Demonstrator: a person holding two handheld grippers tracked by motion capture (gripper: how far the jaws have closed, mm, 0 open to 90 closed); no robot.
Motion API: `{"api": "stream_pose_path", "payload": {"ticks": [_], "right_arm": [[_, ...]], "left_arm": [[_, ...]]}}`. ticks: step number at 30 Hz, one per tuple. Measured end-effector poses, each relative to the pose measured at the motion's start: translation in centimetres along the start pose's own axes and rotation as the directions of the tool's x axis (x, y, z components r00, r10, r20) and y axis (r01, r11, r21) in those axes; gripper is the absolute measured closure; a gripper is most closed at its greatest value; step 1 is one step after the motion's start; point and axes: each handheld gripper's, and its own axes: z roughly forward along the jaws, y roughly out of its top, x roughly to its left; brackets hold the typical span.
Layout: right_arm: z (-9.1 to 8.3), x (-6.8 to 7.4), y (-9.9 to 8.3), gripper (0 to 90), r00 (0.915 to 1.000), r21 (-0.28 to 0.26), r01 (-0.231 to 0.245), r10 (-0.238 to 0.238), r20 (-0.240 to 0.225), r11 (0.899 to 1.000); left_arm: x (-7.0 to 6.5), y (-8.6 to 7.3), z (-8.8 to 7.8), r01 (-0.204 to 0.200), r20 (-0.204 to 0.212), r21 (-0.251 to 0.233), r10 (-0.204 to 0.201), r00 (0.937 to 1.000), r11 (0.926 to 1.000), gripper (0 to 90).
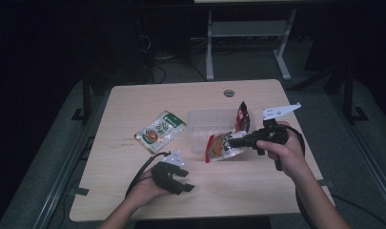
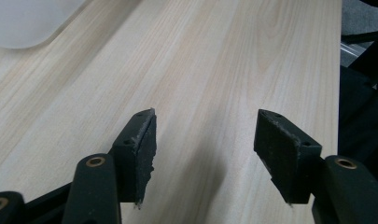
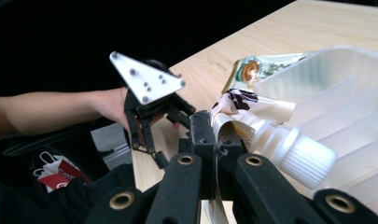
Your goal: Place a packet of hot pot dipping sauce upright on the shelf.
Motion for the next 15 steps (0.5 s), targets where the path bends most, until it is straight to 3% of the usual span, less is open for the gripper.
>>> {"api": "stream_pose_path", "payload": {"ticks": [15], "right_arm": [[-2.4, -2.6, 2.8, 89.8, 0.9951, -0.024, -0.003, 0.005, 0.099, 1.0]], "left_arm": [[0.1, -0.2, -0.1, 0.0, -0.01, -0.002, 0.0, 1.0, 1.0, 36.1]]}}
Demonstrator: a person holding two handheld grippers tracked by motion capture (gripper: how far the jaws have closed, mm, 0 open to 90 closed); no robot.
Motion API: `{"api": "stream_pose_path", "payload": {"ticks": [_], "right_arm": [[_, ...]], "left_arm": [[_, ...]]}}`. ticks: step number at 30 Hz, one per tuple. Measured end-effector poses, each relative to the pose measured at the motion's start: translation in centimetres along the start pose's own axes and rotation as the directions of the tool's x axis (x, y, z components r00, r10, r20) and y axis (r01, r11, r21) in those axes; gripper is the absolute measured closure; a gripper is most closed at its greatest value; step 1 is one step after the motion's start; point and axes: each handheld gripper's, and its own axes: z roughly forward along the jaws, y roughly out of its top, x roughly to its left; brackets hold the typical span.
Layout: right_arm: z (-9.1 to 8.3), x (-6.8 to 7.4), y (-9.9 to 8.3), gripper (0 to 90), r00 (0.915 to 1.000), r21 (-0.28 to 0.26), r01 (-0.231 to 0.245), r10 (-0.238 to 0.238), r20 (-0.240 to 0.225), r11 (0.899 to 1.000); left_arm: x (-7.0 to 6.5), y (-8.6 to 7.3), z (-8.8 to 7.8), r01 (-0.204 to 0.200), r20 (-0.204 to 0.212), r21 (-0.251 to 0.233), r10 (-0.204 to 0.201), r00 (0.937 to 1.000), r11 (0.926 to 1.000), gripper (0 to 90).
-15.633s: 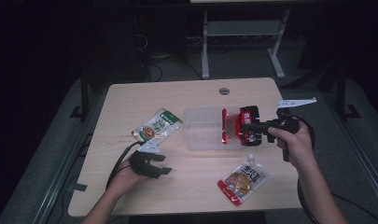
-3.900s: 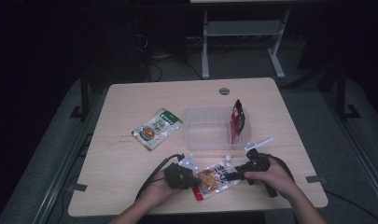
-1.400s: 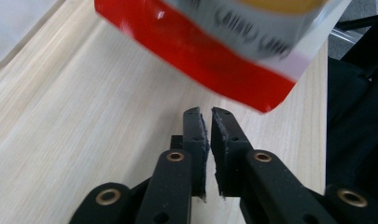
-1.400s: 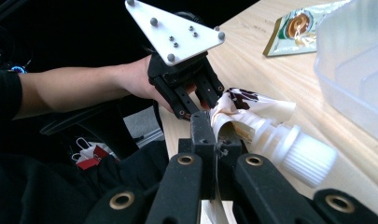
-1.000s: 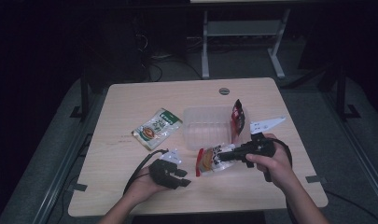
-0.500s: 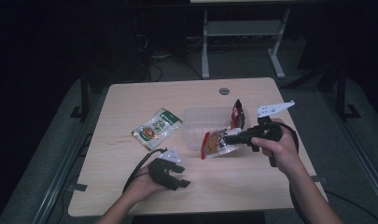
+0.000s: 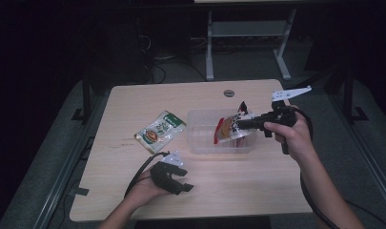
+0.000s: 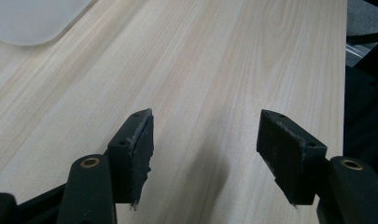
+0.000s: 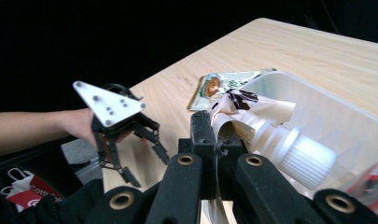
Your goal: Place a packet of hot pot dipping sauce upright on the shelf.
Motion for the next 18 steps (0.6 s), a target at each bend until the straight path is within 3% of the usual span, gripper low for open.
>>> {"api": "stream_pose_path", "payload": {"ticks": [12, 18], "right_arm": [[0.7, -2.0, 0.4, 89.8, 0.9964, 0.056, -0.016, 0.011, 0.084, 0.998], [1.5, -2.5, 0.2, 89.8, 0.9947, 0.074, -0.021, 0.013, 0.102, 0.997]], "left_arm": [[-0.1, 0.0, 0.1, -0.003, 0.002, 0.012, 0.003, 1.0, 0.9999, 36.1], [-0.1, 0.0, 0.1, -0.001, 0.006, 0.01, 0.001, 1.0, 0.9999, 36.1]]}}
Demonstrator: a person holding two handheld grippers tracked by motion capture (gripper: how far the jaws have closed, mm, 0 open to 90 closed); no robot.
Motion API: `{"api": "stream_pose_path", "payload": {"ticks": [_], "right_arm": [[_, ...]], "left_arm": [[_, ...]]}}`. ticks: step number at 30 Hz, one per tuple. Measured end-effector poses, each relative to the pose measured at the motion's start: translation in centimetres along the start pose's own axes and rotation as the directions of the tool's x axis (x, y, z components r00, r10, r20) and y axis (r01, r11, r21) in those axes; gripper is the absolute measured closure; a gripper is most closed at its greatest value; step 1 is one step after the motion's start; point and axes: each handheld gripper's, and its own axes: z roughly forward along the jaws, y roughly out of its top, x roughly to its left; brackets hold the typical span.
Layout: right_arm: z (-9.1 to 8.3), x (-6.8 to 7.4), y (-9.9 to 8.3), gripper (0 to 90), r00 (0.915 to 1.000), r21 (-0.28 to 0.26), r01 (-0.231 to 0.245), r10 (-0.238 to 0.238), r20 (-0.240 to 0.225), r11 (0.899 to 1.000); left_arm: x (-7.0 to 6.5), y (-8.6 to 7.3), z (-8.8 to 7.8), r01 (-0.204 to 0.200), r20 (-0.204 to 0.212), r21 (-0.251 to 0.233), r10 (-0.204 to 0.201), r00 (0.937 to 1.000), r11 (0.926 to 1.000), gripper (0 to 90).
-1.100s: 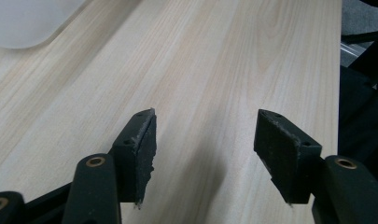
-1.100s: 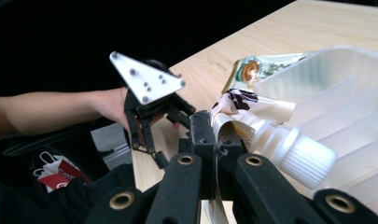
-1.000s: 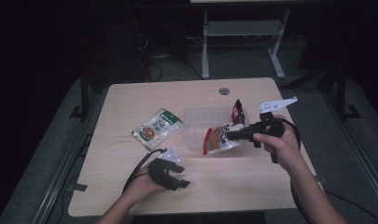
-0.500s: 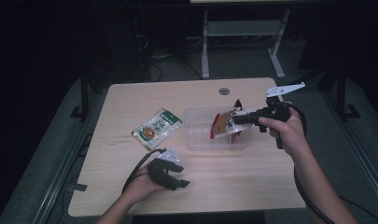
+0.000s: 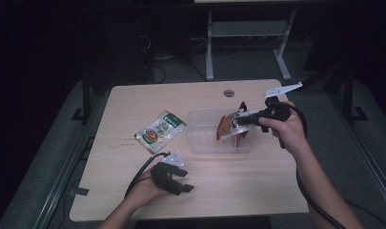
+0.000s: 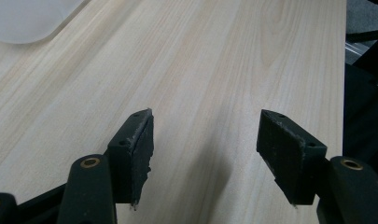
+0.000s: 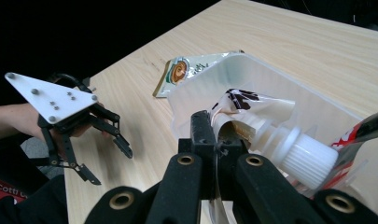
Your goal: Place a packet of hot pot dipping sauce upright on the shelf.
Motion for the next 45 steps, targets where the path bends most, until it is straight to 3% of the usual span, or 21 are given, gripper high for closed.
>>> {"api": "stream_pose_path", "payload": {"ticks": [17, 45], "right_arm": [[1.6, -0.6, -0.6, 89.8, 0.9998, 0.025, -0.018, 0.017, 0.006, 1.0], [5.3, -0.9, 0.2, 89.6, 0.9996, 0.069, -0.021, 0.023, -0.018, 0.997]], "left_arm": [[0.0, 0.0, 0.1, -0.007, 0.005, 0.015, 0.007, 1.0, 0.9999, 36.1], [-0.1, -0.1, 0.3, -0.009, 0.014, 0.021, 0.009, 0.9999, 0.9997, 36.0]]}}
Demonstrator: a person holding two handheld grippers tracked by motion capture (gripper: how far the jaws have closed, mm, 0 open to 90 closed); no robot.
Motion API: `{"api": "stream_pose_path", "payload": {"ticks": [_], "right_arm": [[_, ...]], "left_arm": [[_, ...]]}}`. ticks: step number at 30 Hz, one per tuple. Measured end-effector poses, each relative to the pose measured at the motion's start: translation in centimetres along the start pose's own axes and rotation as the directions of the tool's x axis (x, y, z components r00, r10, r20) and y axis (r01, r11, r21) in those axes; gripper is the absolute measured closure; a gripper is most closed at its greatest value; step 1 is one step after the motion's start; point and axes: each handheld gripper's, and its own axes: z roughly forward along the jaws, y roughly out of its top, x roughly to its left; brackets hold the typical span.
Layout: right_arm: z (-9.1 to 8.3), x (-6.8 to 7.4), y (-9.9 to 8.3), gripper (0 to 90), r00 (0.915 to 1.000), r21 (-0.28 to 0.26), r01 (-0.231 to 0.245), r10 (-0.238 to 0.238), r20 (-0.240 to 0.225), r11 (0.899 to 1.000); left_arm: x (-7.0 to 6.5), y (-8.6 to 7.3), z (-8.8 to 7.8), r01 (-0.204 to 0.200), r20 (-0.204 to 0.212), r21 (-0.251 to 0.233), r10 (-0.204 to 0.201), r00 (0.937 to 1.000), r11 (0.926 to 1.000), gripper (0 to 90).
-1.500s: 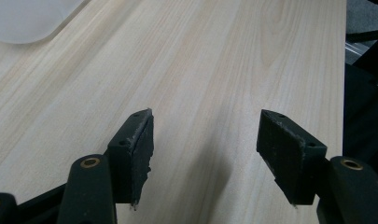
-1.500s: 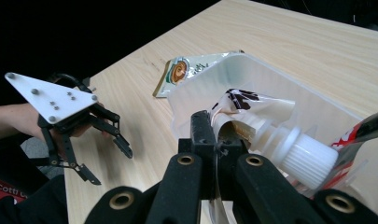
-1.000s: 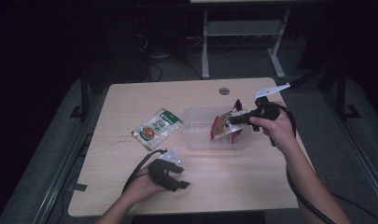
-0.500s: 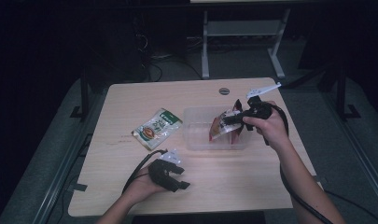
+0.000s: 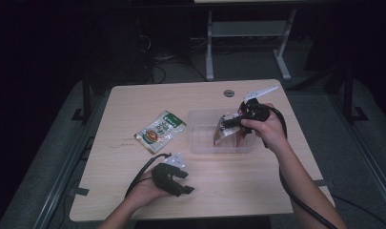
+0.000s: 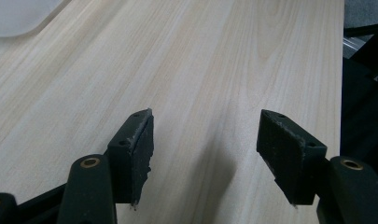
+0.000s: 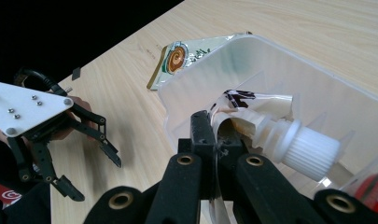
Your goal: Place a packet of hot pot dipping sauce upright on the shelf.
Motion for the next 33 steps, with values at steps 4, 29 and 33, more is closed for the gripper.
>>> {"api": "stream_pose_path", "payload": {"ticks": [4, 29, 33], "right_arm": [[0.6, -0.2, 0.0, 89.6, 1.0, 0.007, -0.008, 0.008, 0.001, 1.0], [1.6, -0.7, -0.2, 83.2, 0.9991, -0.019, -0.032, 0.032, 0.028, 0.999], [1.3, -0.6, -0.2, 82.5, 0.9991, -0.018, -0.025, 0.025, 0.035, 1.0]], "left_arm": [[0.0, 0.0, 0.0, -0.004, 0.002, 0.004, 0.004, 1.0, 1.0, 36.1], [0.0, -0.1, 0.1, -0.01, 0.008, 0.002, 0.01, 0.9999, 0.9999, 36.1], [0.0, 0.0, 0.1, -0.012, 0.006, 0.009, 0.012, 0.9999, 0.9999, 36.1]]}}
